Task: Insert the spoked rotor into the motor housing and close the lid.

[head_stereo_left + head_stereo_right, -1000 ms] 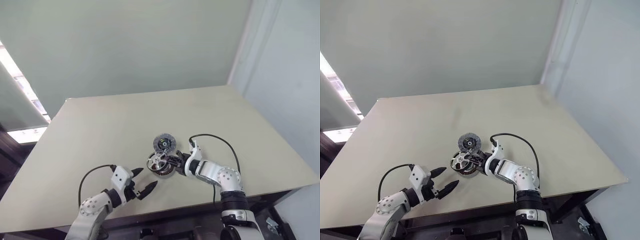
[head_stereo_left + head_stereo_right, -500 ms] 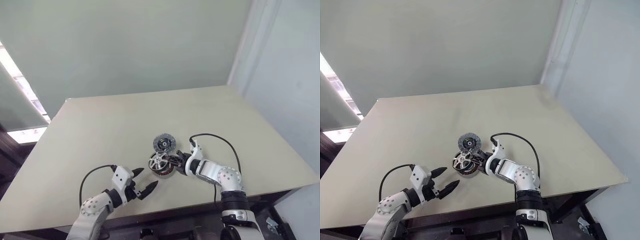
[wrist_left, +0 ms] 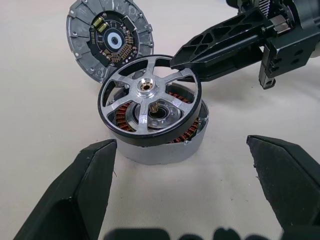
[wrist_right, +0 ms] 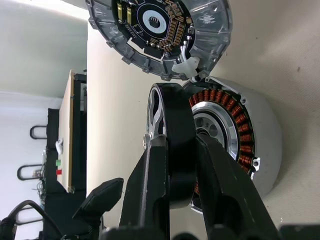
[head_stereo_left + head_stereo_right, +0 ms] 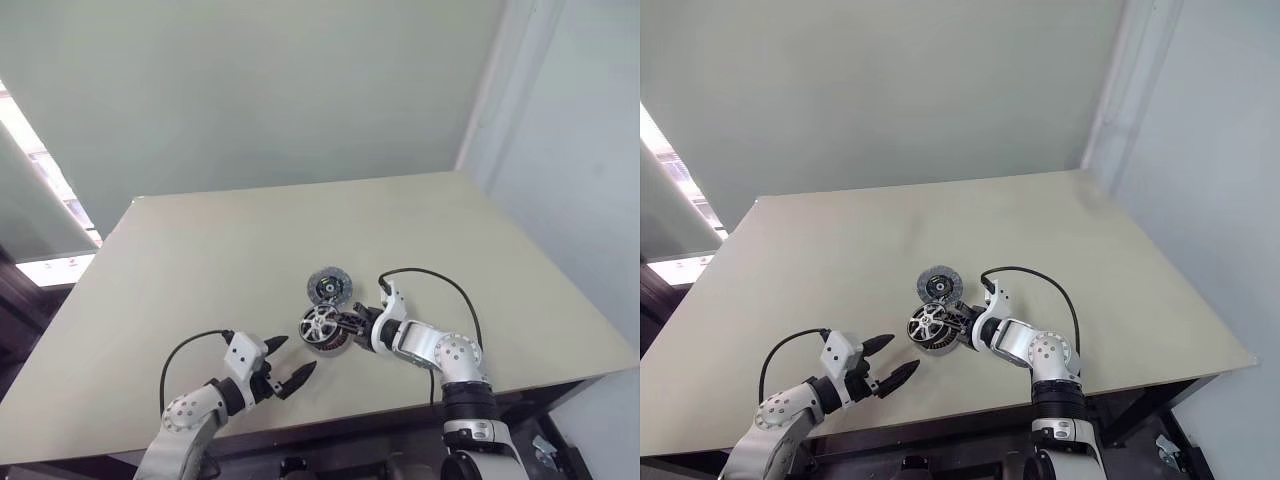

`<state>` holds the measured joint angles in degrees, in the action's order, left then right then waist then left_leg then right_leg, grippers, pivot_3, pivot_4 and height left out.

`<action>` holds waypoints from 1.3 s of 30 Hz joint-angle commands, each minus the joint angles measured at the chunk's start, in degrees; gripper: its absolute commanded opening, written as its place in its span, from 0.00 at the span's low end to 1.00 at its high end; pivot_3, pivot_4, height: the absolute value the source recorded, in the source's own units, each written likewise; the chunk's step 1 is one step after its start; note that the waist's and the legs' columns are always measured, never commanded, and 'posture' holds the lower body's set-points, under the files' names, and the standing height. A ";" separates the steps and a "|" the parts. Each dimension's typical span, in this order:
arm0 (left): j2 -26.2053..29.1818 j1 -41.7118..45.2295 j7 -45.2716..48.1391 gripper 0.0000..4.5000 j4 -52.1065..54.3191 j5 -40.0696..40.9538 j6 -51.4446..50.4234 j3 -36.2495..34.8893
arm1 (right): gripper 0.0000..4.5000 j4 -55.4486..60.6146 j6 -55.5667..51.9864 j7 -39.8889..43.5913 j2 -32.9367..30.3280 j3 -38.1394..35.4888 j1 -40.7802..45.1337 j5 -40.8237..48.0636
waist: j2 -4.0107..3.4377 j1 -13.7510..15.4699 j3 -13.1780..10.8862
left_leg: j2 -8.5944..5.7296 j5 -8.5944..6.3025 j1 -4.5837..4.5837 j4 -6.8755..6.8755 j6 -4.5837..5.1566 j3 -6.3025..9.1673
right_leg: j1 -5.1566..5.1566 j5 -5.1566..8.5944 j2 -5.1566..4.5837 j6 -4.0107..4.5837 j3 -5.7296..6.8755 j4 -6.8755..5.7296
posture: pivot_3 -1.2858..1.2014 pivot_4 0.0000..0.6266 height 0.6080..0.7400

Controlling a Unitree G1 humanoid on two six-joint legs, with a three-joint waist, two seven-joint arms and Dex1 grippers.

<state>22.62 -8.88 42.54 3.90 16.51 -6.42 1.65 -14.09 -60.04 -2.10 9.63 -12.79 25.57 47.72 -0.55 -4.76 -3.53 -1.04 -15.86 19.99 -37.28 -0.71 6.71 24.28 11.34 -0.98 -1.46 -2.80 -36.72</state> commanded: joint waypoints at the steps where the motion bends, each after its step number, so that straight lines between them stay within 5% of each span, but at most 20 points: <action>1: 0.22 0.63 0.36 1.00 0.94 0.05 1.20 -0.19 | 0.09 2.09 1.46 0.34 0.48 -0.19 0.45 -0.79 | 0.00 0.07 0.00 | 0.00 0.00 0.00 -0.01 0.00 0.00 | 0.00 0.00 0.00 0.00 0.00 0.00 | 0.52 0.00 1.00; 13: 0.14 0.67 0.27 1.00 0.87 -0.01 1.42 -0.11 | 1.00 2.85 1.38 0.43 0.00 -1.39 0.29 -2.22 | 0.00 0.15 0.07 | 0.00 0.00 -0.02 -0.02 0.00 0.01 | -0.04 0.00 0.00 0.00 -0.01 -0.01 | 0.52 0.00 1.00; 39: 0.12 0.57 -0.19 1.00 0.11 -0.13 1.74 -0.45 | 1.00 8.50 -6.19 1.27 2.38 -0.30 -0.45 0.31 | 0.00 0.08 0.08 | -0.01 0.00 -0.02 -0.03 0.00 0.01 | -0.04 0.00 0.01 0.00 -0.02 -0.01 | 0.52 0.00 1.00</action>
<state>22.52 -8.66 42.46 3.53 16.34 -5.63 1.90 -8.12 -66.00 -1.50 9.49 -13.74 24.69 46.27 -0.54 -4.69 -3.45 -1.05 -15.86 19.96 -37.31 -0.71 6.73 24.25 11.34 -0.97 -1.45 -2.82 -36.74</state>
